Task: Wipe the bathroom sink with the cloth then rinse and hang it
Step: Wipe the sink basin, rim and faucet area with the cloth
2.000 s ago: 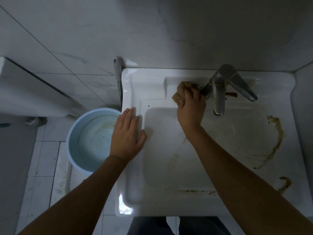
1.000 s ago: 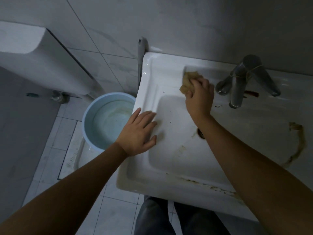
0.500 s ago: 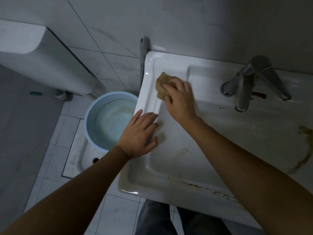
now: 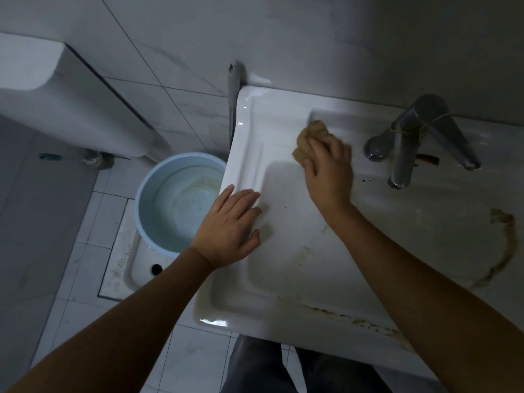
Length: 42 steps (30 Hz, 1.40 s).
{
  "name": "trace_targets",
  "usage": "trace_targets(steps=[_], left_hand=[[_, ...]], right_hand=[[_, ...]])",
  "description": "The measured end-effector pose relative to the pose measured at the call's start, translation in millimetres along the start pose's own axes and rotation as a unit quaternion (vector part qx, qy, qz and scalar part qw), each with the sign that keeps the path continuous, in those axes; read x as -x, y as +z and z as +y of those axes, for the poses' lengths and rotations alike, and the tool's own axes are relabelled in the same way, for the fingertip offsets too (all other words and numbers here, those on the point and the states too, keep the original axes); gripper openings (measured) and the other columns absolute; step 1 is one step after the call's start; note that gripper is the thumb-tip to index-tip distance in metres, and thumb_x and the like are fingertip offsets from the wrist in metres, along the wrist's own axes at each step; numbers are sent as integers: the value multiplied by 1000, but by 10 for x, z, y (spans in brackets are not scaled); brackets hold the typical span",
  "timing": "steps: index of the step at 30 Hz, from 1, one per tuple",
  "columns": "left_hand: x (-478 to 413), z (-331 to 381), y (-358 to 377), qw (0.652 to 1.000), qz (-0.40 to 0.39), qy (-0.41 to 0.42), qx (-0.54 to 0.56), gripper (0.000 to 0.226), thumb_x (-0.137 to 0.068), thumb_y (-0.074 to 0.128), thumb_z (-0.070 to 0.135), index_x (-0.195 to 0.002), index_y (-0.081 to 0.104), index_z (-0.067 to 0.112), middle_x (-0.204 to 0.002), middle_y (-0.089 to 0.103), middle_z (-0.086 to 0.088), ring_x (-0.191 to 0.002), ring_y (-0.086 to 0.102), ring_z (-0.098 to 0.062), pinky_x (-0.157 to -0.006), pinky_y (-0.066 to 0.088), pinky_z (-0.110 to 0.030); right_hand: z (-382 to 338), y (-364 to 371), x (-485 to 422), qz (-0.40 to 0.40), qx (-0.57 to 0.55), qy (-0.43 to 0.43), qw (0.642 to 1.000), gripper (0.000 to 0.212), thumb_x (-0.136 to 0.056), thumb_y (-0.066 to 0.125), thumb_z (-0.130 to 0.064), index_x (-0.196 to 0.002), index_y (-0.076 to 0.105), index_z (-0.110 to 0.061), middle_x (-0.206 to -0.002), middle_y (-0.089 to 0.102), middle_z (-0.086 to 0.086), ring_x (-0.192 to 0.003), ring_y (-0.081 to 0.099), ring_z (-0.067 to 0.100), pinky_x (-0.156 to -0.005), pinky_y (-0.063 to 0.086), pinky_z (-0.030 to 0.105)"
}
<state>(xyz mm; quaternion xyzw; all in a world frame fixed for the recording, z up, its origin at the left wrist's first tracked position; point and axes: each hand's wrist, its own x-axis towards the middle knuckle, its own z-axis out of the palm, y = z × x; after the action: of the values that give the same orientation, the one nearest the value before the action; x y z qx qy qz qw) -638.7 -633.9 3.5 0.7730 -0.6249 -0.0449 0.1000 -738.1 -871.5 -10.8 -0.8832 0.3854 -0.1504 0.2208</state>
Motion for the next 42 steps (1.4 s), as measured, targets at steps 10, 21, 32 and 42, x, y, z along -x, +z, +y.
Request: trace_targets(steps=[10,21,32,42], left_hand=[[-4,-2,-6,1000,-15,0,-15,43,-88,56,38,-116,69,9,-141,58,-14,-135,52,-32,-122,25,-53],[-8,1,-4,1000,-13,-1,-14,40,-88,58,36,-116,69,9,-140,58,-13,-135,51,-31,-123,23,-52],[1,7,19,1000,3,6,-29,38,-87,60,33,-115,69,9,-139,59,-14,-135,51,-32,-123,24,-52],[5,7,20,1000,8,6,-25,37,-86,60,33,-114,69,9,-140,59,-14,-135,51,-32,-123,24,-52]], right_hand=[[271,-172,107,-26,60,-6,998,57,-91,60,-25,-146,45,-23,-151,39,3,-135,35,30,-107,45,46],[-19,106,176,37,-17,15,999,52,-86,55,-16,-139,57,-20,-144,48,5,-130,39,32,-109,40,45],[84,543,733,-142,-121,15,982,47,-91,58,-19,-137,49,-17,-137,44,10,-120,51,33,-95,50,47],[30,388,1128,-266,-157,46,950,37,-87,63,-32,-121,48,-24,-116,54,3,-97,61,23,-79,51,35]])
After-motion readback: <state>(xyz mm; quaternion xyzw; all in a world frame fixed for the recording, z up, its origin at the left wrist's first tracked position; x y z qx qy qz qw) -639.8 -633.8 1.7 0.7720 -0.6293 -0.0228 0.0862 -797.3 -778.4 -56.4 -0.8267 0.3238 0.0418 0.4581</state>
